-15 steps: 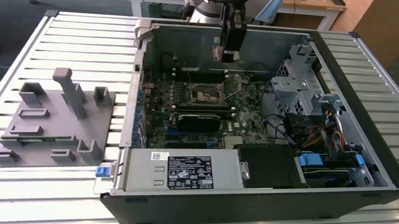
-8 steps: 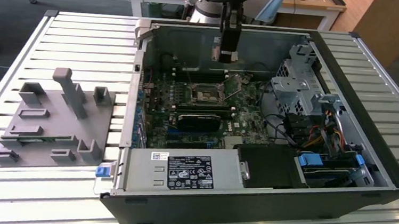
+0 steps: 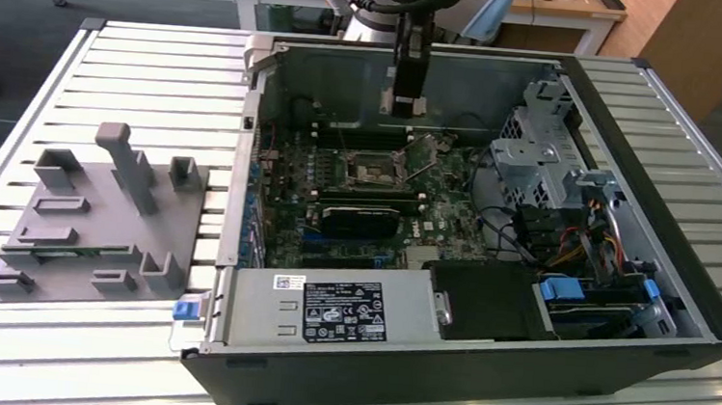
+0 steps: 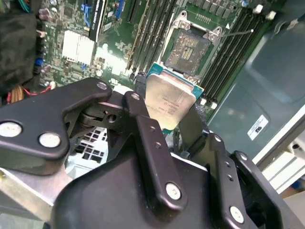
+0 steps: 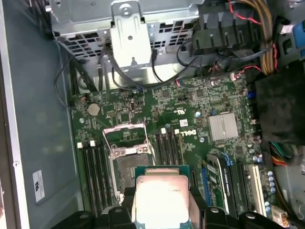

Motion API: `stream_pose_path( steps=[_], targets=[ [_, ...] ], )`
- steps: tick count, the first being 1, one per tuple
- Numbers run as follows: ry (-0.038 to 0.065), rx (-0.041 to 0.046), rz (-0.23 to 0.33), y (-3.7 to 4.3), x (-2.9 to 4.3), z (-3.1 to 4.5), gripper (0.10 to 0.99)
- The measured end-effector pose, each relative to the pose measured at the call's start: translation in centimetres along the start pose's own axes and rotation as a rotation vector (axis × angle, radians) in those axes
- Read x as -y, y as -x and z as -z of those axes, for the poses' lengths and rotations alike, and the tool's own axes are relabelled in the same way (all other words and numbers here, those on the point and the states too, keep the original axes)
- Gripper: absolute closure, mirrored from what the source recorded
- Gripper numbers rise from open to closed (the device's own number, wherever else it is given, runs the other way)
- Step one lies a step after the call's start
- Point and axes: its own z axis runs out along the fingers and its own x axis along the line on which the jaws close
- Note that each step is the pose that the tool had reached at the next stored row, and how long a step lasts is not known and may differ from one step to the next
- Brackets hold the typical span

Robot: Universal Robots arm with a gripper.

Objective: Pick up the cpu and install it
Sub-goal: 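Place the cpu into insertion slot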

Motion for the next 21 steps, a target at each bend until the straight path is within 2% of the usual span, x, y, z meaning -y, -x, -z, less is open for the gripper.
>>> stream_pose_path(
  steps=[10, 15, 21],
  targets=[
    [0.003, -0.0082, 0.170, -0.02, 0.08, -1.45, 0.561],
    [0.003, -0.0087, 0.180, -0.07, 0.29, -2.23, 0.561],
    [0.003, -0.0072, 0.181, -0.08, 0.33, -2.64, 0.561]
  ],
)
